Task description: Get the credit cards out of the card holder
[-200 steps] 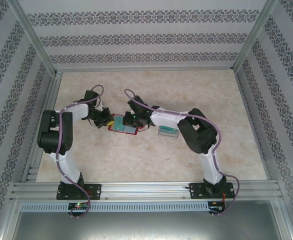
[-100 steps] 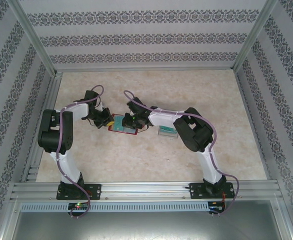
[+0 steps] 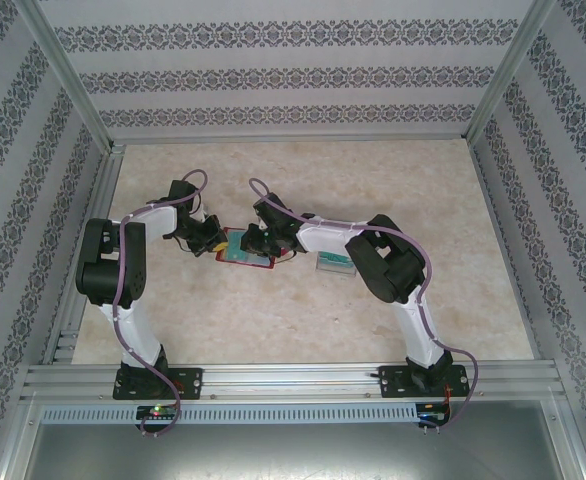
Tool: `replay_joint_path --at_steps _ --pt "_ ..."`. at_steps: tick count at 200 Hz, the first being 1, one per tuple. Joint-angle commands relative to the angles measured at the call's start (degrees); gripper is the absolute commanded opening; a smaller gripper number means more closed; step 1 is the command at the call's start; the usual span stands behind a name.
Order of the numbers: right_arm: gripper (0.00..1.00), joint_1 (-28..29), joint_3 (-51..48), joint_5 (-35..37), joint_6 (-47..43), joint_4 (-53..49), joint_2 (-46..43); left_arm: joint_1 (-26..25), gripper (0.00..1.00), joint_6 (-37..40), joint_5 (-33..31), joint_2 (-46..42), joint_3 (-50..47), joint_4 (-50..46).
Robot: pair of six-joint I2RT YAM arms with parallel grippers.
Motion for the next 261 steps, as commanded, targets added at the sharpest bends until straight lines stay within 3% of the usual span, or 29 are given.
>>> replay_joint_path --at_steps 1,66,98,115,261 --pt "0.18 -0.2 -0.9 -1.4 1.4 4.1 -0.2 -0.5 0.05 1.5 -1.5 2.3 0.2 -3.9" --pt "0.16 -0.1 0.0 -3.3 1.7 2.8 2.1 -0.6 0.04 1.5 -1.3 2.2 0.2 -3.9" --pt "0.00 -0.2 -0.6 -2.9 1.7 3.0 1.6 -0.7 0.04 1.5 -1.4 2.3 0.3 -3.9" --pt "0.00 -0.4 -1.8 -2.3 1.8 3.6 0.7 -0.7 0.00 1.5 -2.1 2.4 0.5 -4.5" --pt "0.00 -2.3 -9.0 -2.1 2.9 7.9 -2.9 -0.7 0.00 2.1 -4.8 3.5 1.6 -7.4"
